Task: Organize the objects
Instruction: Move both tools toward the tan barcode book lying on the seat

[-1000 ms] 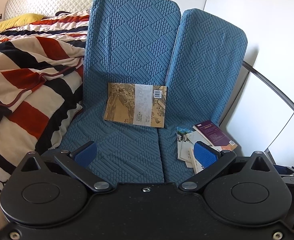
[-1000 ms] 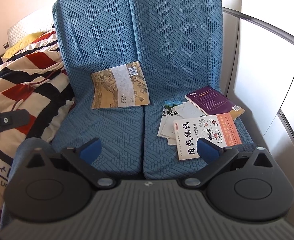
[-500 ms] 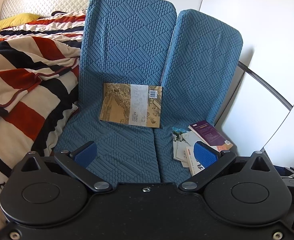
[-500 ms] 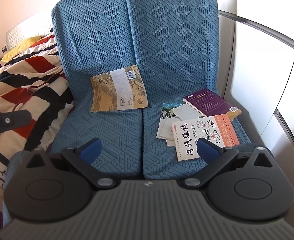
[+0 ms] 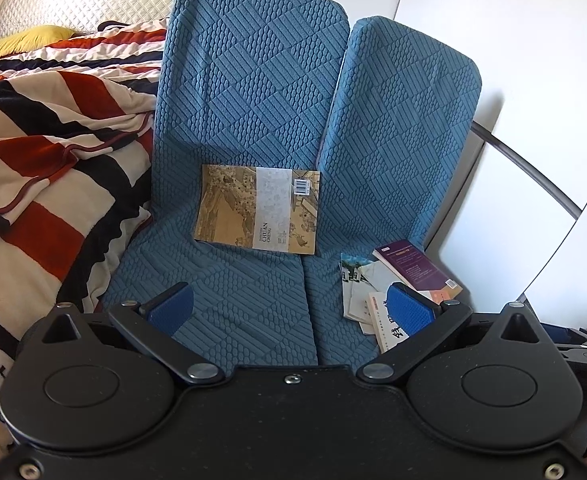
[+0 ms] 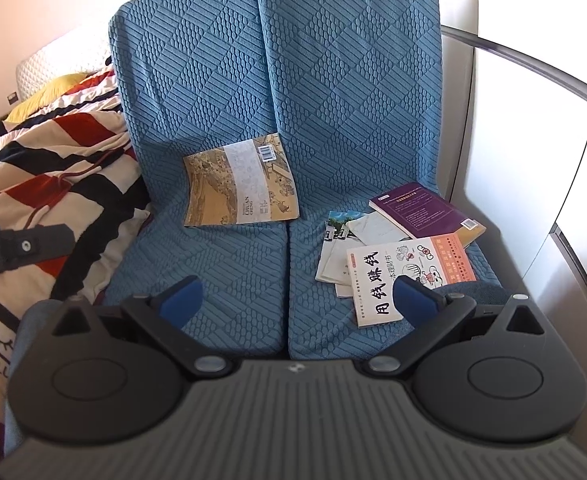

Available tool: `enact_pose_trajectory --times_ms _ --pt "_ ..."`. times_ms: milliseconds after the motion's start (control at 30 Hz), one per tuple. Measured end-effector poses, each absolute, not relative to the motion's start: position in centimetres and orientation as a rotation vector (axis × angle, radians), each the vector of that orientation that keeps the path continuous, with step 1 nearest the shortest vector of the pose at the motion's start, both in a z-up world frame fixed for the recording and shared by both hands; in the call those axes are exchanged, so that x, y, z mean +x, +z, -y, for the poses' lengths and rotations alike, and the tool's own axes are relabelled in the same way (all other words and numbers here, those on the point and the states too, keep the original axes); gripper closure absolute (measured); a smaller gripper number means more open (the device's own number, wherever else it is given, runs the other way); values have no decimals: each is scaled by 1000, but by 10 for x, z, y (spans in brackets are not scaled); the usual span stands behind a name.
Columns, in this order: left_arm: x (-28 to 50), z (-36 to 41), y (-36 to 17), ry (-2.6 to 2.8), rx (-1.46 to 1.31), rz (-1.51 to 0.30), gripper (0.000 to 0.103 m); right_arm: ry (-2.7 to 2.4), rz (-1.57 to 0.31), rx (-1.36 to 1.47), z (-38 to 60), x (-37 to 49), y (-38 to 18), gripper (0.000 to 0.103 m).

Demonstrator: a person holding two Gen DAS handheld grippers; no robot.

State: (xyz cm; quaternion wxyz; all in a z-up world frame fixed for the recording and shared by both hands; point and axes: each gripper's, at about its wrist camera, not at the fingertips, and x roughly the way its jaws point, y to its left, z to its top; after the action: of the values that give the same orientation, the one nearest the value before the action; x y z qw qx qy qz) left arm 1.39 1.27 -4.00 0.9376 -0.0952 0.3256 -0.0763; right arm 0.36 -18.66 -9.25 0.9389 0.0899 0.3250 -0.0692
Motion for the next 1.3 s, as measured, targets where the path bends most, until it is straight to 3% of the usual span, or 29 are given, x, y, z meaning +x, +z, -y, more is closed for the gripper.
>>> enact_pose_trajectory --times_ms 1300 --pt "74 -16 -91 -158 -122 -688 0 -134 -649 196 198 47 -143 0"
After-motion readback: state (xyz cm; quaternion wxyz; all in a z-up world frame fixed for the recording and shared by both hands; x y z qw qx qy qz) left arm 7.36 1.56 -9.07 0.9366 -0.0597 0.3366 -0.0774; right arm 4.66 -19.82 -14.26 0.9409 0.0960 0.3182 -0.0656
